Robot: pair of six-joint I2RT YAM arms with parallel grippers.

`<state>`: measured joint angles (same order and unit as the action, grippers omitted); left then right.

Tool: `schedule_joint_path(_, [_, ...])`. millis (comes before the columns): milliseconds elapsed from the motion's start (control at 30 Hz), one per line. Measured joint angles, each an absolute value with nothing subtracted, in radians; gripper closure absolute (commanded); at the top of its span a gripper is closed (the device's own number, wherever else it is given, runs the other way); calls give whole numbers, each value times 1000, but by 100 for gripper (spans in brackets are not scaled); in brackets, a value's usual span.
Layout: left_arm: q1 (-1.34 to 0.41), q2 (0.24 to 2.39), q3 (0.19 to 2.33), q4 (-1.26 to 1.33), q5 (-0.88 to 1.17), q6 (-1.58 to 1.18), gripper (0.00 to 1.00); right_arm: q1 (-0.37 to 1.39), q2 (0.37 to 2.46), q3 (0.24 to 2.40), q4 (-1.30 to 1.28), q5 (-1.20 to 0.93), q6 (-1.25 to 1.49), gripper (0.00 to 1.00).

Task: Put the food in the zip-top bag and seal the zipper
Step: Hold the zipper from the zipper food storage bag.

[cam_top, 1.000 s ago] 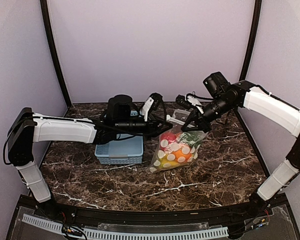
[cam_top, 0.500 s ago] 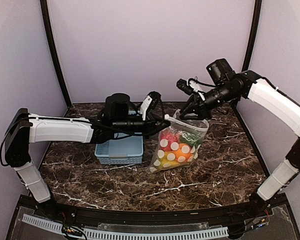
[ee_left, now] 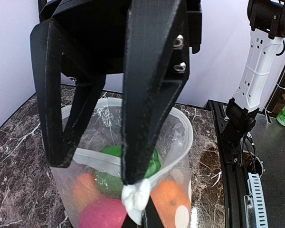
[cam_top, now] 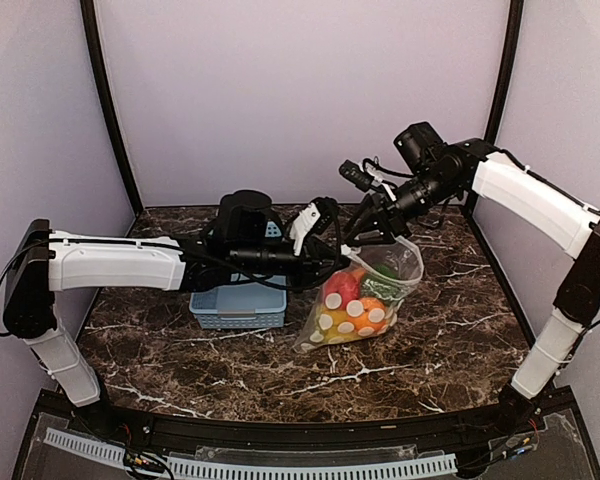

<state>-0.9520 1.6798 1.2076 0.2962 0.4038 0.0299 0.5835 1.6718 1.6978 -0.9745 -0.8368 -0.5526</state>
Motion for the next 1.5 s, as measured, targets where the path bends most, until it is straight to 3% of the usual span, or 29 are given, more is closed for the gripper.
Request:
schedule_joint_path(333, [-952, 1680, 1208, 297, 400, 34, 99, 591, 1657, 1686, -1016, -907, -595, 60])
schedule_joint_path(733, [-952, 1679, 1207, 297, 400, 33, 99, 597, 1658, 1674, -1017, -873, -589, 72])
schedule_joint_path(1100, [-952, 1679, 1207, 297, 395, 33, 99, 599, 1661, 1674, -1016, -867, -588, 71])
schedule_joint_path(1367, [-952, 1678, 1203, 306, 382, 28, 99, 613, 1690, 1674, -1018, -869, -592, 86])
schedule_joint_path(1500, [-952, 1672, 1194, 306, 381, 23, 99, 613, 1699, 1674, -1018, -875, -591, 85])
